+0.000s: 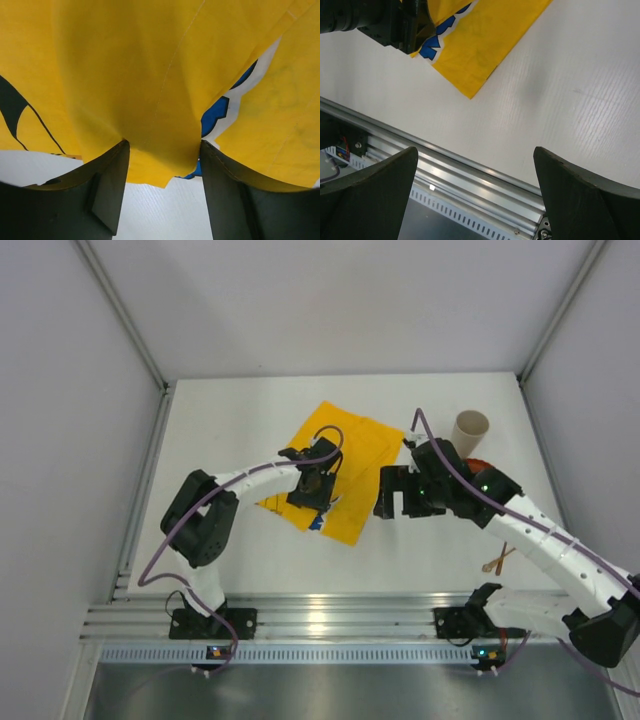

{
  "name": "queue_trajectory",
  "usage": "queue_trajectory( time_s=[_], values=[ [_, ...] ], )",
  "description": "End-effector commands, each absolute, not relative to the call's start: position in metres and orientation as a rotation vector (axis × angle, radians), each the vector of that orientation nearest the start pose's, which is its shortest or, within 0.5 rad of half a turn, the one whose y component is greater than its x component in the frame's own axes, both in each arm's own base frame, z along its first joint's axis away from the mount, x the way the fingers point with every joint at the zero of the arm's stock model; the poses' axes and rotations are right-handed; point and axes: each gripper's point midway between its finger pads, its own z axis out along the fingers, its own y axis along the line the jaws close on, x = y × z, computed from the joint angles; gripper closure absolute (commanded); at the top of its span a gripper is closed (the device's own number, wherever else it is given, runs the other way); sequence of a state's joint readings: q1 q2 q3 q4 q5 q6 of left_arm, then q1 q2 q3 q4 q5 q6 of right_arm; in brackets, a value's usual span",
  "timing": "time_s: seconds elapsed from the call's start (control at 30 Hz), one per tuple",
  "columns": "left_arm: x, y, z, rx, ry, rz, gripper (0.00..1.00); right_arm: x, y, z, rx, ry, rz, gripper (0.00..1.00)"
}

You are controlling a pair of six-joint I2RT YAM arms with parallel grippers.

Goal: Set the dinner table for one person

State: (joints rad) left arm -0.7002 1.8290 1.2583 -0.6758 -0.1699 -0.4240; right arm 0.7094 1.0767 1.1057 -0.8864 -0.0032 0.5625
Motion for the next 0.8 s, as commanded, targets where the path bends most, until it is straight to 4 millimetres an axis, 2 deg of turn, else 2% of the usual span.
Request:
queue_trajectory(
  time_s=[0.0,0.1,0.13,0.2,0.23,0.33,0.37,0.43,0.5,0.53,0.57,0.63,0.67,0.77],
  values=[
    [0.308,-0.233,0.044,0.389,2.702,-0.027,0.38,0.204,0.199,0.198,-0.152,2.5,0.536,0.0],
    [0.309,-0.23,0.042,0.4,2.7,0.005,0.46,0.208,0.203,0.192,-0.154,2.515,0.527,0.0],
    [0.31,-0.229,0.043,0.397,2.7,0.012,0.56,0.209,0.204,0.19,-0.154,2.516,0.525,0.0],
    [0.312,-0.23,0.05,0.398,2.685,0.01,0.65,0.212,0.206,0.186,-0.156,2.524,0.518,0.0],
    [0.313,-0.229,0.052,0.398,2.686,0.015,0.77,0.213,0.207,0.186,-0.158,2.522,0.523,0.0],
    [0.319,-0.237,0.071,0.393,2.663,-0.016,0.9,0.216,0.214,0.18,-0.177,2.53,0.534,0.0],
    [0.319,-0.237,0.076,0.393,2.667,-0.017,0.98,0.219,0.217,0.173,-0.185,2.541,0.525,0.0],
    [0.325,-0.248,0.091,0.393,2.647,-0.066,1.0,0.218,0.234,0.163,-0.223,2.56,0.61,0.01],
    [0.329,-0.254,0.103,0.39,2.643,-0.09,1.0,0.215,0.252,0.139,-0.256,2.617,0.643,0.01],
    [0.329,-0.255,0.106,0.385,2.648,-0.099,1.0,0.218,0.267,0.136,-0.273,2.61,0.711,0.02],
    [0.328,-0.256,0.107,0.381,2.661,-0.105,1.0,0.22,0.274,0.116,-0.269,2.662,0.702,0.03],
    [0.331,-0.261,0.114,0.372,2.66,-0.132,1.0,0.223,0.282,0.096,-0.205,2.712,0.7,0.03],
    [0.33,-0.261,0.116,0.354,2.67,-0.145,1.0,0.224,0.283,0.077,-0.175,2.768,0.668,0.03],
    [0.325,-0.258,0.118,0.308,2.705,-0.188,1.0,0.22,0.298,0.054,-0.096,2.826,0.746,0.06]
  ],
)
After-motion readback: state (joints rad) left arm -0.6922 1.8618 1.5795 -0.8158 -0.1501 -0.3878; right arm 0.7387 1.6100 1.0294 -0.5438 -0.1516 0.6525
